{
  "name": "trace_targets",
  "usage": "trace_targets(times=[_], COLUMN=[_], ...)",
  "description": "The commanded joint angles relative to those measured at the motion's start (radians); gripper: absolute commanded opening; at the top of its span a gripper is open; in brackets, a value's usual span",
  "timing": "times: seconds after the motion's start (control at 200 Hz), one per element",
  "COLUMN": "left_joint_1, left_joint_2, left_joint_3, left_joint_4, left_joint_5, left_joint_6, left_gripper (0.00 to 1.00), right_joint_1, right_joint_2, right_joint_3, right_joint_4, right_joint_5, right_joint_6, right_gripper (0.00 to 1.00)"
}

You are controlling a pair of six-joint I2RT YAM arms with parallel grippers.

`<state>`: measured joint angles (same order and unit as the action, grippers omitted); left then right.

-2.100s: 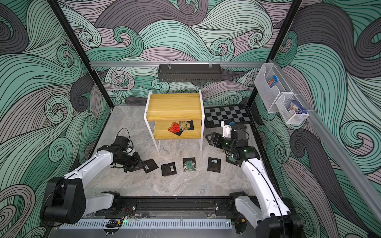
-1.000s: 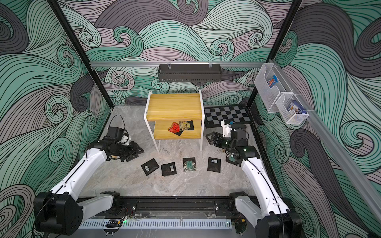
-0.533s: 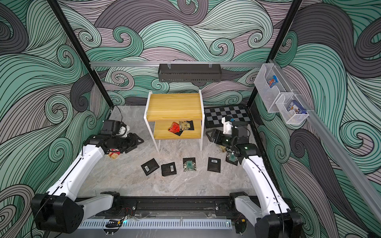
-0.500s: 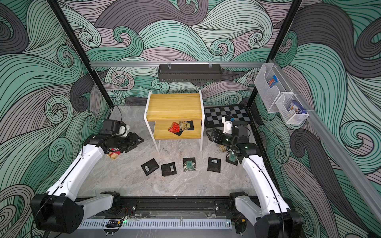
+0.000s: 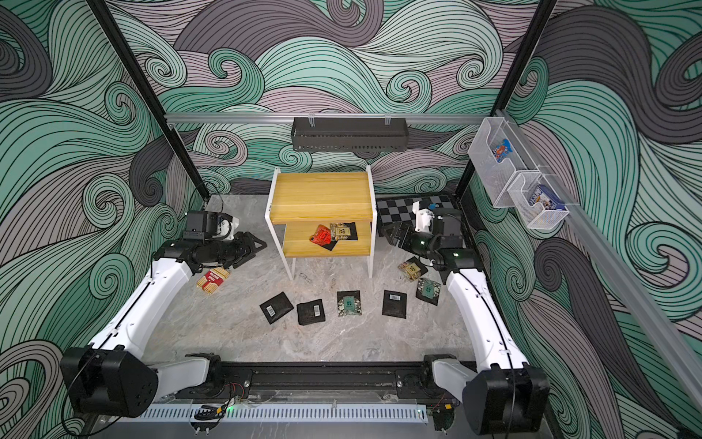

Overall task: Remove the tea bags from the shelf
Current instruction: Pick up the tea bag from the shelf.

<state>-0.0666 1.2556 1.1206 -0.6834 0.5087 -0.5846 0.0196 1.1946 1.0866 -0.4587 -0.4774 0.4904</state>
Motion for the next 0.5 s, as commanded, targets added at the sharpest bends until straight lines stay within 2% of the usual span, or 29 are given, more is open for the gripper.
trace_targets(times=[0.0, 0.015, 0.03, 0.05, 0.49], left_joint_1=[0.007, 0.008, 0.008, 0.008, 0.007], left_joint_2=[0.029, 0.032, 0.035, 0.038, 0.036], left_joint_3=[0.045, 0.047, 0.047, 0.048, 0.015], left_joint_4=[0.016, 0.015, 0.015, 0.015, 0.02], left_joint_5=[0.06, 0.064, 0.066, 0.073, 0.134], left_joint_6=[0.003, 0.001, 0.002, 0.002, -0.006], left_gripper=[0.58, 0.58, 0.59, 0.59, 0.59], right_joint_1=[-0.018, -0.018, -0.018, -0.018, -0.011], right_joint_2=[0.055, 0.064, 0.072, 0.088, 0.358], right_joint_3=[0.048, 0.052, 0.06, 0.068, 0.199], right_joint_4=[-0.003, -0.004, -0.004, -0.003, -0.005], right_joint_5=[-0.037, -0.039, -0.039, -0.043, -0.152], right_joint_6=[0.016, 0.016, 0.015, 0.013, -0.033], right_gripper=[0.85, 0.87, 0.96, 0.98, 0.99])
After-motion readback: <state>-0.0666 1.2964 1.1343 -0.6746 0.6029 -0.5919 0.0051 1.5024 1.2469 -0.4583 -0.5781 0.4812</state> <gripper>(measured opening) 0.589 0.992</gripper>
